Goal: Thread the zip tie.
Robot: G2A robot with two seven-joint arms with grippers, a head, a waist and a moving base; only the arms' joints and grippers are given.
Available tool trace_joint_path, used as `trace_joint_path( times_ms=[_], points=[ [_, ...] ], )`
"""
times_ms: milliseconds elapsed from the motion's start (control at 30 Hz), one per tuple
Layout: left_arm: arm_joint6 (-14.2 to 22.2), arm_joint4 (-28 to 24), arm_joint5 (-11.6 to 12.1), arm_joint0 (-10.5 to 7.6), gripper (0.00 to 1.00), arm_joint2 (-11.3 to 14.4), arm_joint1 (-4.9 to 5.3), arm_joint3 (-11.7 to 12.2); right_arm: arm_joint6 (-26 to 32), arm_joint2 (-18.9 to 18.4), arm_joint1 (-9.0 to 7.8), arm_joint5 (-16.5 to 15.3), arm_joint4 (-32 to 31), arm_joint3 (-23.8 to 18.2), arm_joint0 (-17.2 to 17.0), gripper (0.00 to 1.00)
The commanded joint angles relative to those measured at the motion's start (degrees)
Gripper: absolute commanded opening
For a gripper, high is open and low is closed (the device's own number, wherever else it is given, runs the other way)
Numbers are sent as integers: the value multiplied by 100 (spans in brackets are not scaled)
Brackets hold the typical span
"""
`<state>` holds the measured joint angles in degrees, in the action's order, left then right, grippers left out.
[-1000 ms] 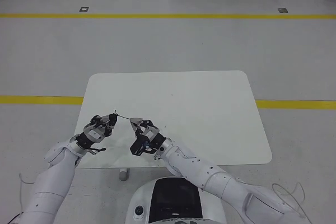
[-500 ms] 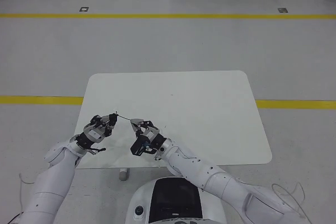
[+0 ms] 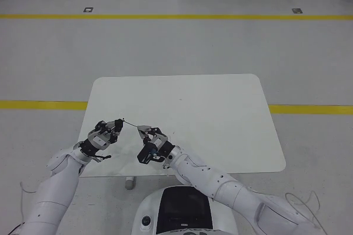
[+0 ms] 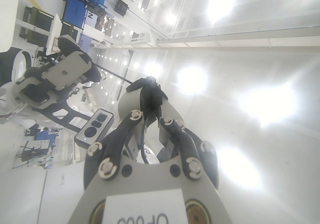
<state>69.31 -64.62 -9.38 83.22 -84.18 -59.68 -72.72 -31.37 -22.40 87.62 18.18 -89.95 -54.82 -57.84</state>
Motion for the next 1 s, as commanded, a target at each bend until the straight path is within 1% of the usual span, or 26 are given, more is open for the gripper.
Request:
trace_joint_path(
  times_ms=[0, 433, 967],
  points=[
    [0, 0, 0, 0, 0, 0, 0, 0, -1, 2, 1, -2, 0, 7, -2, 0],
    [0, 0, 0, 0, 0, 0, 0, 0, 27, 52, 3, -19, 0, 46, 9, 0],
    [0, 0, 0, 0, 0, 0, 0, 0, 122, 221, 28, -77, 0, 137, 89, 0]
  ],
)
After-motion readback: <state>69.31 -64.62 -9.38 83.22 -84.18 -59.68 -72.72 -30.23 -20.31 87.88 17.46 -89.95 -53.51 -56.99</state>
